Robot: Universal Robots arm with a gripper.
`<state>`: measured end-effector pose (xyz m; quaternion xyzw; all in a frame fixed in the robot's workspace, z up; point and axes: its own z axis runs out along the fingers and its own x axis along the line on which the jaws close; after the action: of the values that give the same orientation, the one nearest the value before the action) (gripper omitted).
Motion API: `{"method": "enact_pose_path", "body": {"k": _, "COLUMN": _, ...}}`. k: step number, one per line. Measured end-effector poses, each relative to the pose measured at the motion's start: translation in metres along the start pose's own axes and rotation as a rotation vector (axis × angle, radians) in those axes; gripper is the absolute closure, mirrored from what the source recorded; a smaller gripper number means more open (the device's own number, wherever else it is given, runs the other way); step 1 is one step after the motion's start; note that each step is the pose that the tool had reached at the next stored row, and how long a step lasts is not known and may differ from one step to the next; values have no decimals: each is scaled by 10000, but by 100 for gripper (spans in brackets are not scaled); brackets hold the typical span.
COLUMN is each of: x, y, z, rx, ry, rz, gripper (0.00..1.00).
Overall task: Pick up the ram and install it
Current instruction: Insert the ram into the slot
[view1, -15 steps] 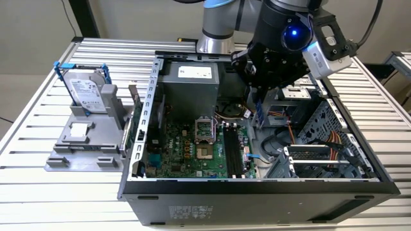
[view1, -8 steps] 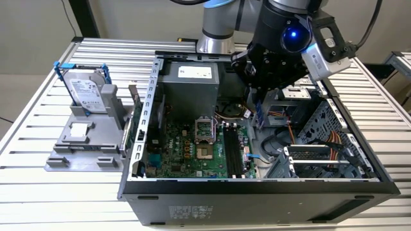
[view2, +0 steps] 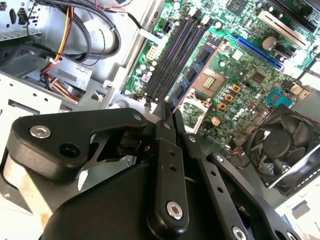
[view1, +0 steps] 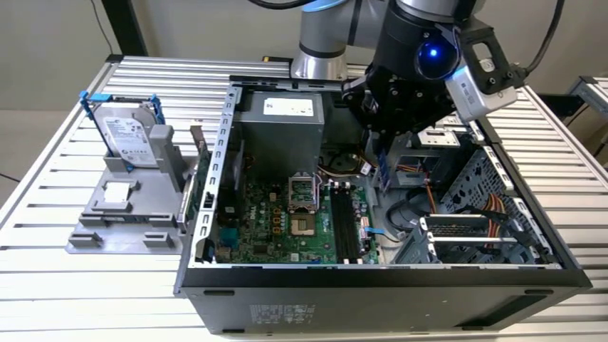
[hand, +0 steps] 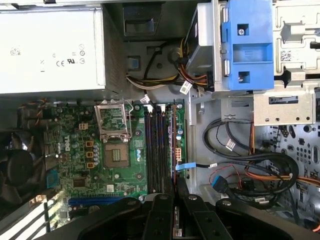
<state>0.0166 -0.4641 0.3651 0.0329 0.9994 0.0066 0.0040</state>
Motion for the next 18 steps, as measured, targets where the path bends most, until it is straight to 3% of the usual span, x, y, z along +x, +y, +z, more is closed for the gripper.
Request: {"method": "enact_pose_path", "body": {"k": 18, "x": 0, "y": 0, "z": 42, "rx": 4, "ry": -1, "rz": 0, "gripper": 100}}
